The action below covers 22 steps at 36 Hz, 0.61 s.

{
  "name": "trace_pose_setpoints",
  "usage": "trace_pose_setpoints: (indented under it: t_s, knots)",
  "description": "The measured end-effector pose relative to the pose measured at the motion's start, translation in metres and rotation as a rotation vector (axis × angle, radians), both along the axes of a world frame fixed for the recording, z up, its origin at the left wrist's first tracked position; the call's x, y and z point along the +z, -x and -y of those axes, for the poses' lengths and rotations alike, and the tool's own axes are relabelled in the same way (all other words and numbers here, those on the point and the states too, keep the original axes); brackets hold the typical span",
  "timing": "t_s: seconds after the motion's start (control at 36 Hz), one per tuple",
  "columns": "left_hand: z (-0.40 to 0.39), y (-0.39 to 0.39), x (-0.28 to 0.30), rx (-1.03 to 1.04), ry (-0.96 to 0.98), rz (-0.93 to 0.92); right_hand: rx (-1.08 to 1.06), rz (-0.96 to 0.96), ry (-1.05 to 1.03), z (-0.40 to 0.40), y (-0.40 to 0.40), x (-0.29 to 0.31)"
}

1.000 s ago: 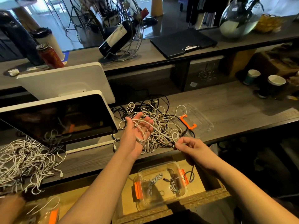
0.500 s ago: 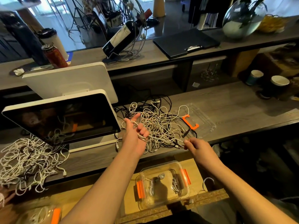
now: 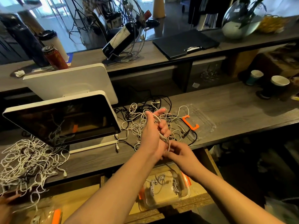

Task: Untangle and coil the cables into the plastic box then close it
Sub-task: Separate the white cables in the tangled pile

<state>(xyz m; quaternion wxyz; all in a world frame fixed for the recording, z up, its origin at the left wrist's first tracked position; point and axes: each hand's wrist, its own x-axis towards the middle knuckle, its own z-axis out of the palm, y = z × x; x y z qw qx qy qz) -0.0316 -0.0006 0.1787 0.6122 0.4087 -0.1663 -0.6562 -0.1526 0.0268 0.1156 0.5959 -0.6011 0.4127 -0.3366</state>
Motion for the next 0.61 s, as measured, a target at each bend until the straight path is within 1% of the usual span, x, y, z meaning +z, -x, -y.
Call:
trace_pose_setpoints:
  t_s: [0.08,0.11,0.17,0.25,0.31,0.36,0.44,0.5,0.56,0.61]
  knots:
    - [0.003,-0.009,-0.002,0.033,0.017,0.021,-0.076,0.103,-0.149,-0.005,0.001,0.000]
    - [0.004,-0.011,-0.002,0.043,0.020,0.030,-0.099,0.105,-0.169,-0.007,0.001,0.000]
    - [0.005,-0.014,-0.006,0.059,0.023,0.088,-0.125,0.045,-0.154,-0.009,0.002,0.000]
    - [0.005,-0.016,-0.010,0.082,0.024,0.242,-0.094,-0.158,0.005,-0.013,0.002,0.001]
    - [0.006,-0.017,-0.013,0.102,0.032,0.338,-0.022,-0.336,0.138,-0.016,0.003,0.004]
    - [0.007,-0.019,-0.017,0.112,0.044,0.461,0.041,-0.456,0.232,-0.019,0.004,0.011]
    - [0.007,-0.016,-0.023,0.039,0.030,0.756,0.154,-0.492,0.293,-0.019,0.001,0.023]
    - [0.004,-0.012,-0.027,-0.042,-0.019,0.888,0.215,-0.523,0.365,-0.018,-0.003,0.029]
    - [0.001,-0.010,-0.032,-0.140,-0.066,0.921,0.234,-0.569,0.432,-0.014,-0.004,0.033]
    - [0.000,-0.011,-0.034,-0.263,-0.104,0.898,0.228,-0.587,0.472,-0.010,-0.002,0.037]
